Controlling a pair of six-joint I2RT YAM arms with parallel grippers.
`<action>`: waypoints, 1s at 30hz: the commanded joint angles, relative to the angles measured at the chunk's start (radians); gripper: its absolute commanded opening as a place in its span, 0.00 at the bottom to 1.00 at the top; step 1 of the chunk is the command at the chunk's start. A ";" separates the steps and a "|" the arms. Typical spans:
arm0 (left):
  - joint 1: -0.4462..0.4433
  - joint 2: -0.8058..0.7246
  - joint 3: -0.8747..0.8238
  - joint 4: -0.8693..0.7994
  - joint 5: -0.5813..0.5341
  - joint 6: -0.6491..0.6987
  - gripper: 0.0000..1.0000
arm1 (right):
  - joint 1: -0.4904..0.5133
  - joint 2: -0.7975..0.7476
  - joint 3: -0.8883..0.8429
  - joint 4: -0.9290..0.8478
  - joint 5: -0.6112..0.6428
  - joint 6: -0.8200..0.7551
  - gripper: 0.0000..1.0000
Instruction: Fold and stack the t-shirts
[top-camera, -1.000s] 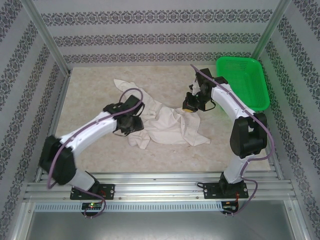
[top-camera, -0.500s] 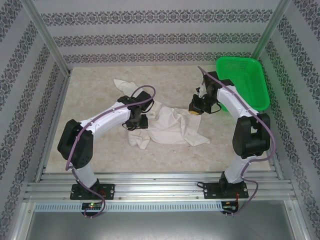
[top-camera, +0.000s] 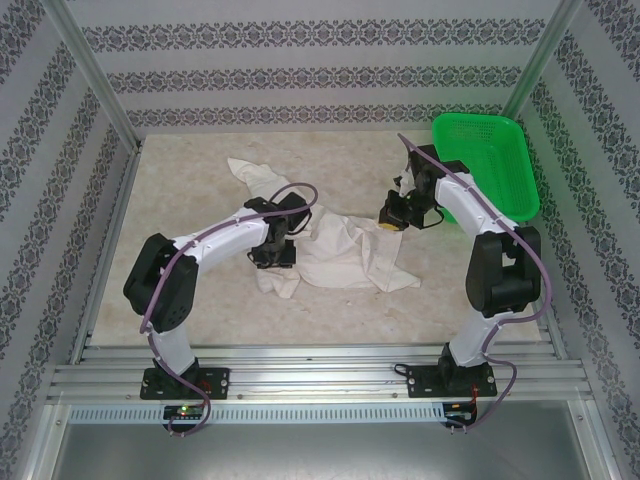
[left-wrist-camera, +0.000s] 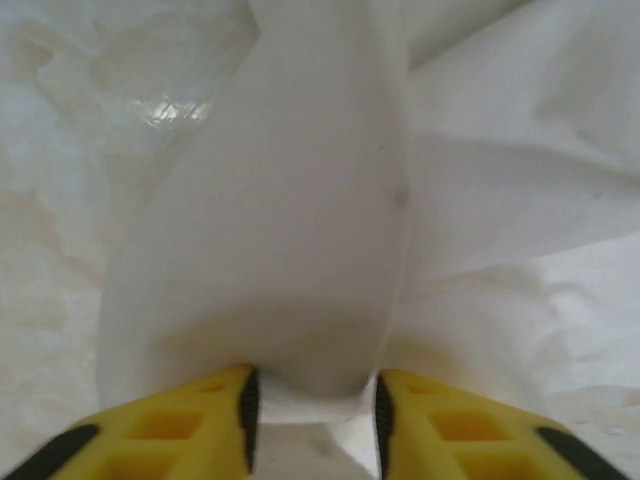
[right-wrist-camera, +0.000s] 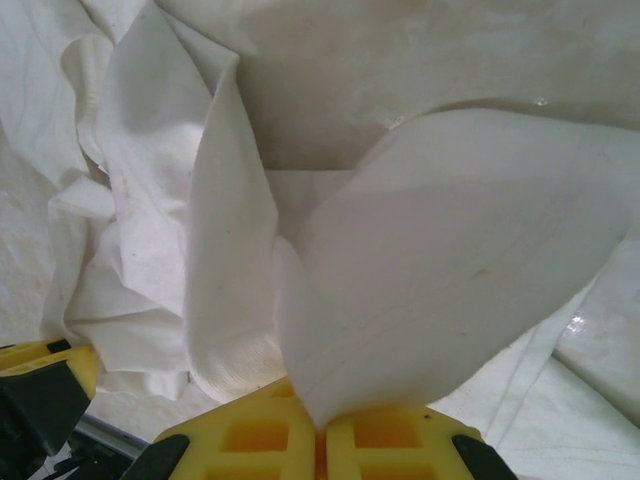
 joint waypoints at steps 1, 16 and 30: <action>-0.011 -0.010 -0.021 -0.064 -0.035 0.021 0.32 | -0.009 -0.032 -0.010 0.002 -0.011 -0.024 0.08; 0.002 -0.162 -0.012 -0.070 -0.058 0.009 0.13 | -0.025 -0.030 -0.021 0.007 -0.002 -0.026 0.05; 0.139 -0.500 -0.112 -0.066 -0.034 -0.026 0.05 | -0.068 -0.048 0.025 0.003 0.028 -0.033 0.02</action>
